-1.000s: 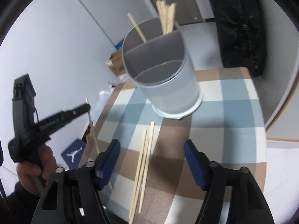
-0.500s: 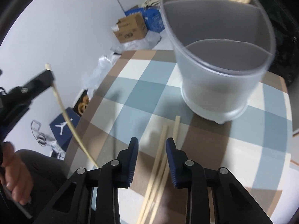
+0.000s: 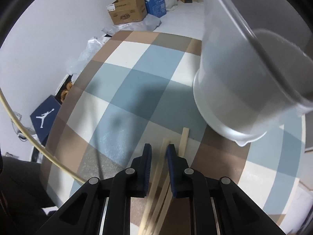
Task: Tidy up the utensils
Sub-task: 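Carry the left tool's chopstick to the holder while the right tool grasps and lifts a chopstick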
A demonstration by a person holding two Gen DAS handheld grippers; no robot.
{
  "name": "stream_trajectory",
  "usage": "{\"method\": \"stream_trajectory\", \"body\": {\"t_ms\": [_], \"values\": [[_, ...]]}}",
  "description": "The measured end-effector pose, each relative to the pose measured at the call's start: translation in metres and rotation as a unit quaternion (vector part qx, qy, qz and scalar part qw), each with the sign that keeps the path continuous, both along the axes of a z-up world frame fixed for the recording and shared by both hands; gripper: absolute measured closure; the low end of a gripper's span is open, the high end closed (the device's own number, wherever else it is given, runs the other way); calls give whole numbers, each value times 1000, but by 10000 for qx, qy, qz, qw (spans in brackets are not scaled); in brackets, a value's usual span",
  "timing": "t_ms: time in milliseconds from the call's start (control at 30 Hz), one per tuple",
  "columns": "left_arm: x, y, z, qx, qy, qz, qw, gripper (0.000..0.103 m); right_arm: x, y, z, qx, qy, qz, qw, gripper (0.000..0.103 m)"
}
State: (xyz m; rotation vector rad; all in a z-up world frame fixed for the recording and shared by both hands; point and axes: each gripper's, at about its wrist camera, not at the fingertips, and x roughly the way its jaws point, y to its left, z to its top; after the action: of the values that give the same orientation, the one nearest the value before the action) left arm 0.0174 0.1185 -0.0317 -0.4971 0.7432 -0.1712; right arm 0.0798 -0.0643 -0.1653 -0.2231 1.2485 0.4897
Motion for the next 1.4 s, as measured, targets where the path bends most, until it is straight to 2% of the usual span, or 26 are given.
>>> {"method": "stream_trajectory", "body": {"t_ms": [200,333,500,700,900,1033,1400], "values": [[0,0,0,30,-6,-1,10000,102,-1,10,-1,-409,-249,-66,9988,96],[-2,0,0,103,-12,1,9999,102,-1,10,1,-337,-278,-224,9988,97],[-3,-4,1,168,-49,-53,9998,102,-2,-3,28,319,-446,-500,9972,97],[-2,-9,-2,264,3,-158,9995,102,-23,-20,78,939,-1150,-521,9875,97],[-9,-16,7,390,-230,-336,9984,102,-38,-29,120,1457,-1754,-559,9721,97],[-15,-29,17,712,-407,-501,9954,102,-52,-41,143,1652,-2122,-494,9619,97],[-11,-51,51,820,-538,-768,9922,102,-72,-71,179,2078,-2620,-477,9412,98]]}}
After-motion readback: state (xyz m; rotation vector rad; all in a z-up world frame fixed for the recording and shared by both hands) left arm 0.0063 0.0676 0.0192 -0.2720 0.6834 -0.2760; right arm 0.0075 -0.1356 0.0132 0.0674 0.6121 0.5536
